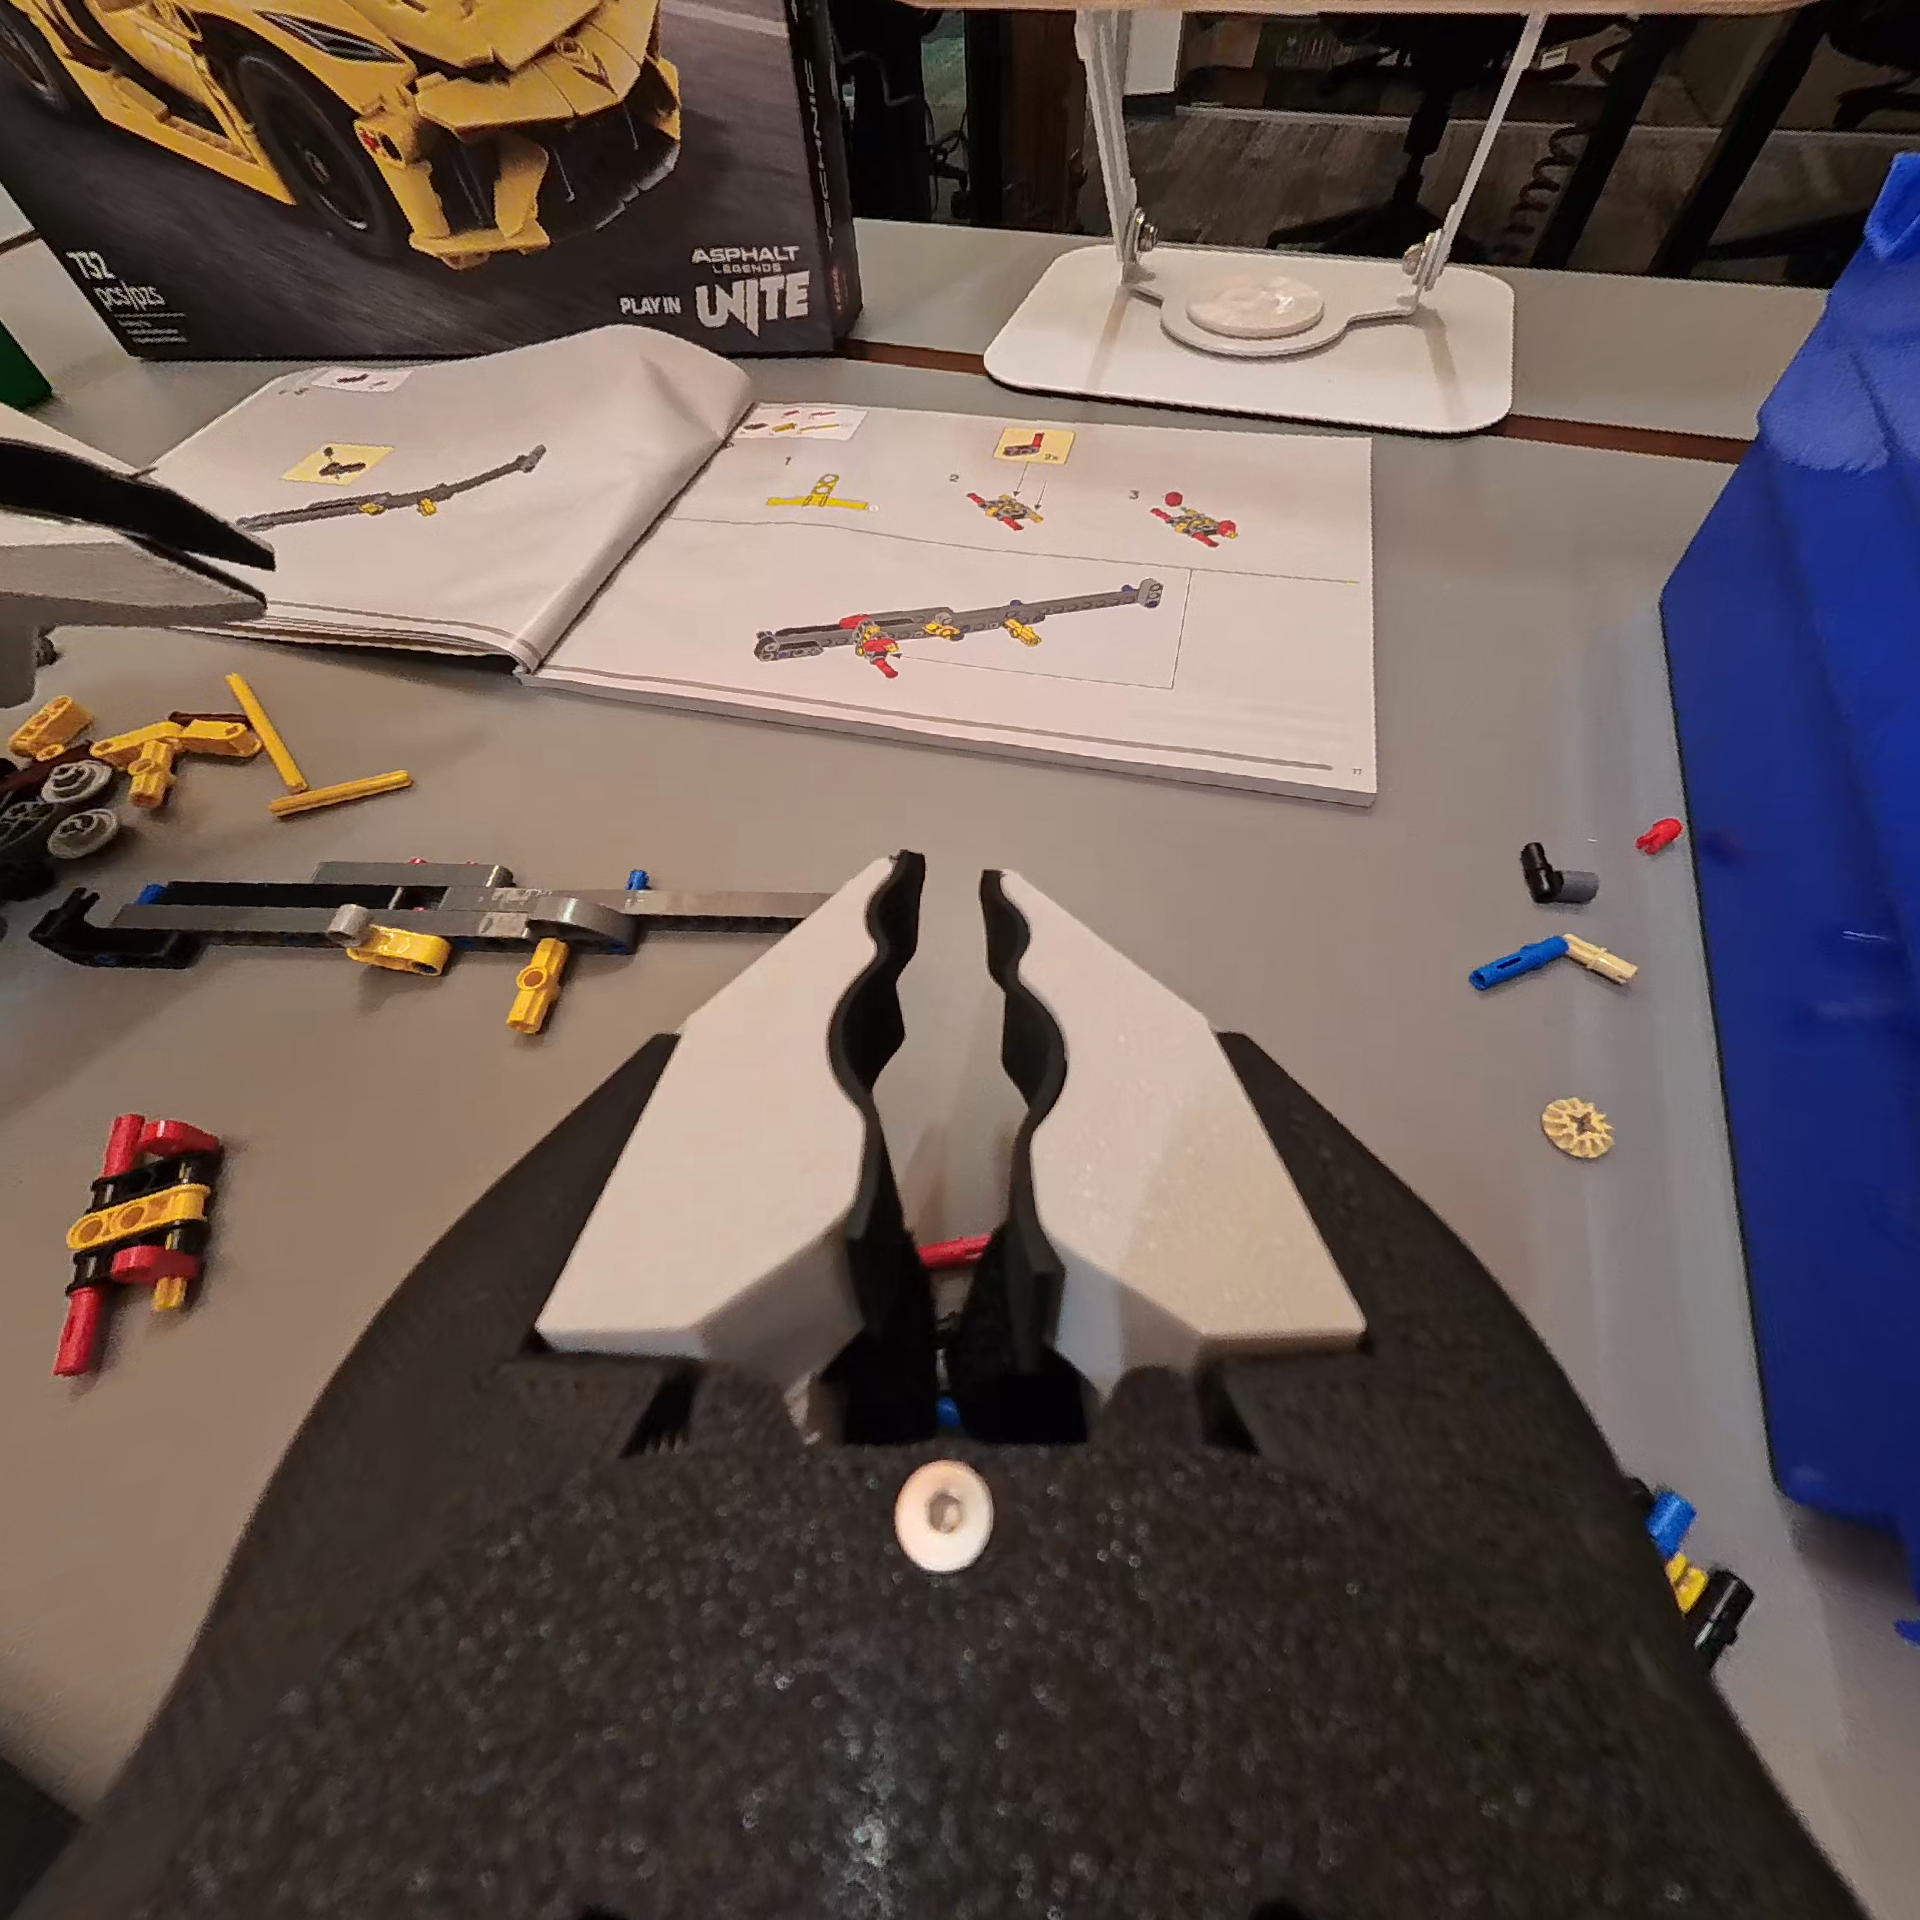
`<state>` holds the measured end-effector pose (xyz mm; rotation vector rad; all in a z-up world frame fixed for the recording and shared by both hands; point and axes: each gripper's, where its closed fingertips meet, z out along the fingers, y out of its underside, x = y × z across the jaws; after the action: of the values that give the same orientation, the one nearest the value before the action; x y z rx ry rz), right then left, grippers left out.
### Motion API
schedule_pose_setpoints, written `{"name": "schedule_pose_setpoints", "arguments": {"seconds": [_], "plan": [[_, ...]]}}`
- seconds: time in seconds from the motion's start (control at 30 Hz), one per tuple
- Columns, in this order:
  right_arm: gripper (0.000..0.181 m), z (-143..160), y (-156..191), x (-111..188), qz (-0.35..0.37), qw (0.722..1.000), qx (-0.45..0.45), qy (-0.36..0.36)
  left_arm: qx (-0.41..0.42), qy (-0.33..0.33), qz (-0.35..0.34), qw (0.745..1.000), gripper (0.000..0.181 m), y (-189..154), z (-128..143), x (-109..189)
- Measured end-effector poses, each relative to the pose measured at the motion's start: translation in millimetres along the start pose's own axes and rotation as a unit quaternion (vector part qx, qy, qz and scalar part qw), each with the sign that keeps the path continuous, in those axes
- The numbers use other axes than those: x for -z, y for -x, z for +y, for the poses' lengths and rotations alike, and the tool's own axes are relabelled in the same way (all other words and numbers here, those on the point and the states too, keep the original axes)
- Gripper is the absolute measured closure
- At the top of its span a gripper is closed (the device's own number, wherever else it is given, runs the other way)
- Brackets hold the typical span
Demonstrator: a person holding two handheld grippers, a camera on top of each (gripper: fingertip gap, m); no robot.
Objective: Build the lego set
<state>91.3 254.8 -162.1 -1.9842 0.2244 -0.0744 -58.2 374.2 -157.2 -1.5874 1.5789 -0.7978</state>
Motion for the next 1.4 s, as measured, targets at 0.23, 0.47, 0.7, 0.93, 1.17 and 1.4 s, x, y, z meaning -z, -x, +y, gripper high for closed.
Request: {"name": "schedule_pose_setpoints", "arguments": {"seconds": [0.23, 0.47, 0.7, 0.93, 1.17, 1.4], "plan": [[0.170, 1, 2, -1, -0.003, 1.000, 0.005, 0.004, -0.002, 0.007, -0.002, 1.000, 0.167, 4, 5, -3], [0.171, 2, 3, -2, -0.005, 1.000, 0.011, 0.008, -0.021, 0.016, 0.002, 1.000, 0.167, -1, 8, -6], [0.171, 3, 4, -3, -0.007, 1.000, 0.012, 0.010, -0.023, 0.025, 0.005, 0.999, 0.167, -1, 13, -10], [0.171, 4, 6, -3, -0.010, 1.000, 0.014, 0.012, -0.030, 0.024, 0.001, 0.999, 0.167, 1, 12, -9], [0.171, 4, 6, -3, -0.011, 1.000, 0.015, 0.012, -0.026, 0.025, -0.002, 0.999, 0.167, 4, 13, -8], [0.171, 4, 6, -3, -0.009, 1.000, 0.016, 0.012, -0.032, 0.025, -0.003, 0.999, 0.167, 3, 13, -8]]}}
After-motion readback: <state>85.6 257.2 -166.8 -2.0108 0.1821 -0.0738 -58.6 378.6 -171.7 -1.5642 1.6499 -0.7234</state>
